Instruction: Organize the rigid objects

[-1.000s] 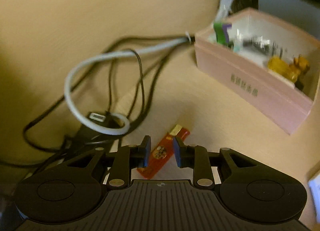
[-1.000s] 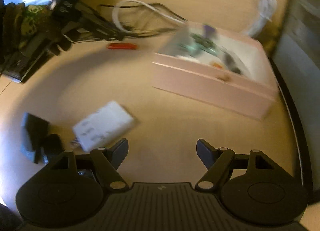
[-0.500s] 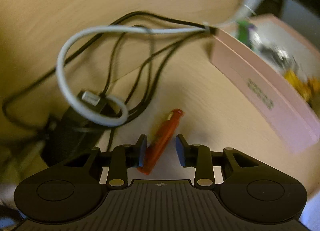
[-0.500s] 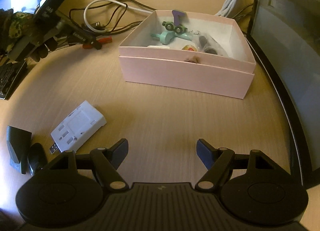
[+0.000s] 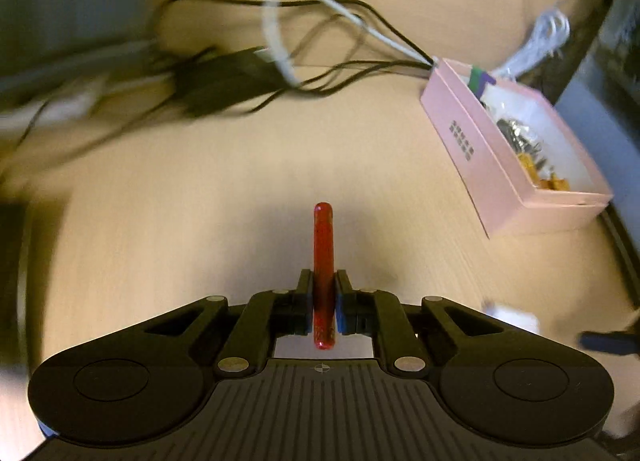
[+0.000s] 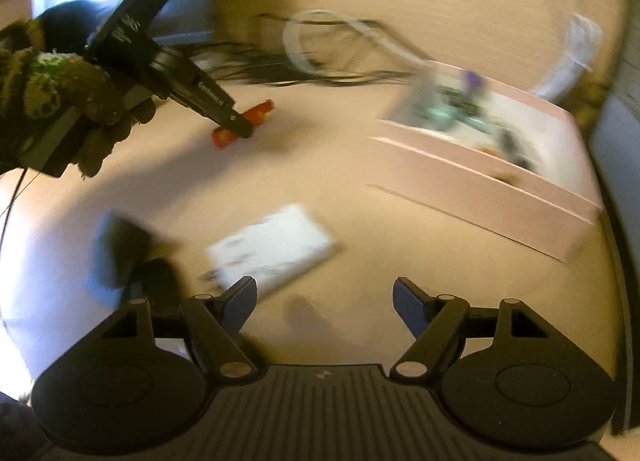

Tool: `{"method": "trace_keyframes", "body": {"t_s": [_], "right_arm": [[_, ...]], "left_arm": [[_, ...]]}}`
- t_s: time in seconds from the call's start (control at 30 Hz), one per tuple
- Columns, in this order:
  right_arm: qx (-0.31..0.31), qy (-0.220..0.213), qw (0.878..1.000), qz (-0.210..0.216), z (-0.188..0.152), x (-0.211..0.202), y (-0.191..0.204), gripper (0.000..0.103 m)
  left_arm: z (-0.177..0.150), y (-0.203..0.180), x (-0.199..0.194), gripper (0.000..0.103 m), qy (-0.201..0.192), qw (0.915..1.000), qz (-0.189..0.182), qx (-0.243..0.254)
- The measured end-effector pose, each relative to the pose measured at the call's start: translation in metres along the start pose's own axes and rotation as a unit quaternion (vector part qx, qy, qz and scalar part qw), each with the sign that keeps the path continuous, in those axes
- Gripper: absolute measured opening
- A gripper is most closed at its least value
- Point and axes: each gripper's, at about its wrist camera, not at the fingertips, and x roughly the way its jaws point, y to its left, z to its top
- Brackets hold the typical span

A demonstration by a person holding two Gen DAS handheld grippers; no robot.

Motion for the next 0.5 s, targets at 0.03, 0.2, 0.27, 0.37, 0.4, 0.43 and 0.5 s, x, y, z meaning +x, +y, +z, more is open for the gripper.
{"method": "trace_keyframes", "body": {"t_s": [0.03,0.2,0.27,0.37,0.4,0.43,0.5], "right_arm": [[-0.015,0.0,1.0,0.017,0.001,0.001,0.009,0.076],[-0.079,-0.004,0.993,0.087,0.011,0.005,0.052,0.076],[-0.1,-0.002,0.989,0.111,0.016,0.01,0.07,0.076],[-0.119,0.005,0.984,0.135,0.025,0.03,0.098,0.076],[-0.122,0.007,0.983,0.137,0.026,0.036,0.105,0.076],[-0.124,0.008,0.983,0.135,0.028,0.044,0.111,0.076],[-0.128,0.007,0.983,0.128,0.027,0.052,0.116,0.076]], "left_arm": [[-0.013,0.001,-0.012,0.013,-0.004,0.9999,0.003,-0.017],[-0.072,0.015,-0.066,0.013,-0.017,0.9949,0.034,-0.093],[-0.088,0.021,-0.08,0.013,-0.021,0.9908,0.043,-0.127],[-0.1,0.022,-0.087,0.013,-0.024,0.9862,0.051,-0.155],[-0.104,0.021,-0.088,0.013,-0.024,0.9854,0.052,-0.161],[-0.107,0.019,-0.089,0.013,-0.023,0.9847,0.054,-0.164],[-0.115,0.015,-0.092,0.013,-0.021,0.9839,0.05,-0.17]]}}
